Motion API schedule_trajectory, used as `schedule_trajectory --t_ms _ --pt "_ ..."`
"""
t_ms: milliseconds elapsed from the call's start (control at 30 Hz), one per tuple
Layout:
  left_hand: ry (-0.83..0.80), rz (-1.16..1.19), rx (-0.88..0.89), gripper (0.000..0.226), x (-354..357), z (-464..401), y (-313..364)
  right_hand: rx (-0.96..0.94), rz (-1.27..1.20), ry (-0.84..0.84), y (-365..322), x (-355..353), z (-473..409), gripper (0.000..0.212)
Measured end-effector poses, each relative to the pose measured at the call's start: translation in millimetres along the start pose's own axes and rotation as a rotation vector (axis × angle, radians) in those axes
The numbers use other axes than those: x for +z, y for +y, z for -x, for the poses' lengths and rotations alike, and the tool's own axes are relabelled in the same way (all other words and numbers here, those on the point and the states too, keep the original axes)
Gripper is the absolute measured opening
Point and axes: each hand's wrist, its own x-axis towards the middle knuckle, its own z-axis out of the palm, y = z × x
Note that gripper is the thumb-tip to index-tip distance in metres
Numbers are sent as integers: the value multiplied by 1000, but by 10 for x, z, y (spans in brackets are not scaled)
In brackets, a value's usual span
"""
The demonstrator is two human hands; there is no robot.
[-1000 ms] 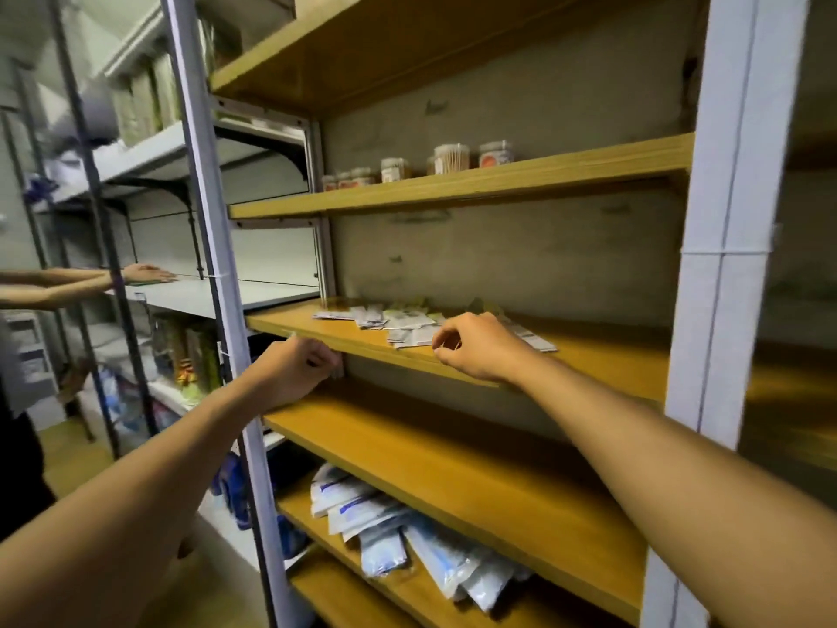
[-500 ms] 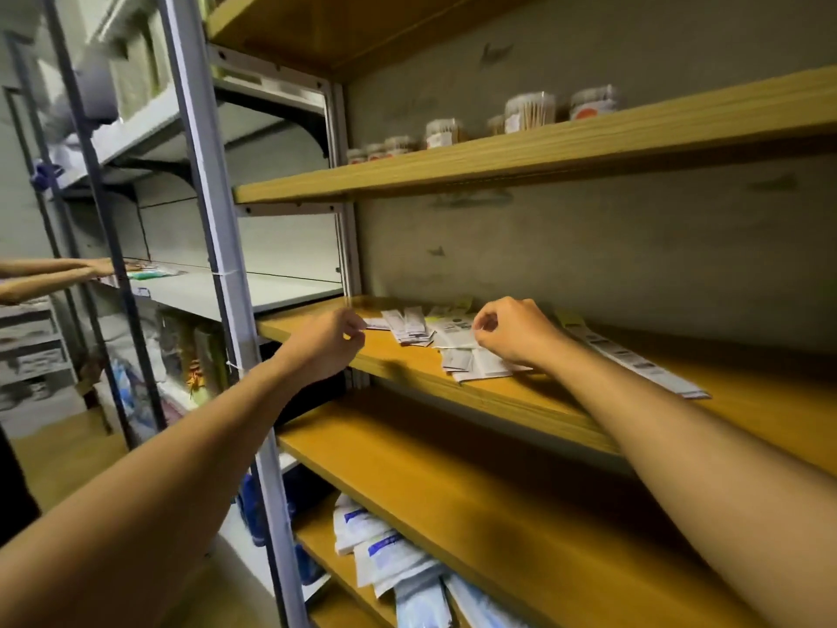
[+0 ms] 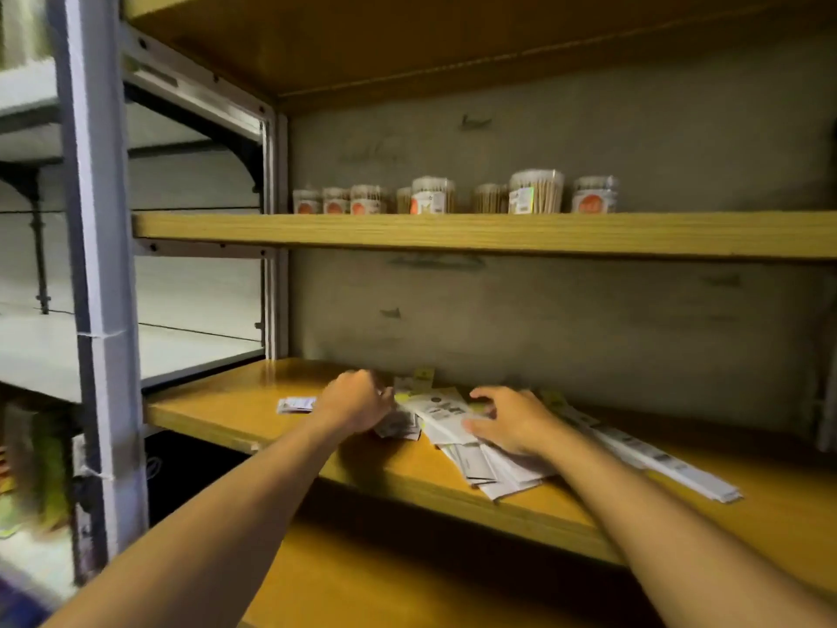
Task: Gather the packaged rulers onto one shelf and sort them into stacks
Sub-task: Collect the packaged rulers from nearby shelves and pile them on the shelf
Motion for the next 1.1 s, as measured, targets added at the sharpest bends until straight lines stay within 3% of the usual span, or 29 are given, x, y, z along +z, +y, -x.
schedule_trajectory --t_ms 100,200,333,500,633,767,967,1100 --pt "-93 -126 -45 55 142 -130 28 -33 26 -48 -9 19 133 41" --pt "-117 -276 -50 56 185 -133 112 8 41 -45 -43 -49 150 31" --pt "-113 -255 -43 49 99 -131 95 84 92 -23 -140 -143 65 45" --pt "-170 -170 -19 27 -39 -147 -83 138 109 -109 -238 -146 -54 59" --pt "-155 -98 -78 40 -88 -167 -160 190 -110 -206 -267 -216 -76 82" --pt "-337 -83 -159 50 -206 -130 -134 258 -161 -325 -228 -286 -67 81" --pt "-318 81 -155 45 -315 -154 -138 285 -124 -327 -151 -315 -50 56" --pt "-323 538 -150 32 -439 -93 -127 284 -231 -313 -104 -331 -6 76"
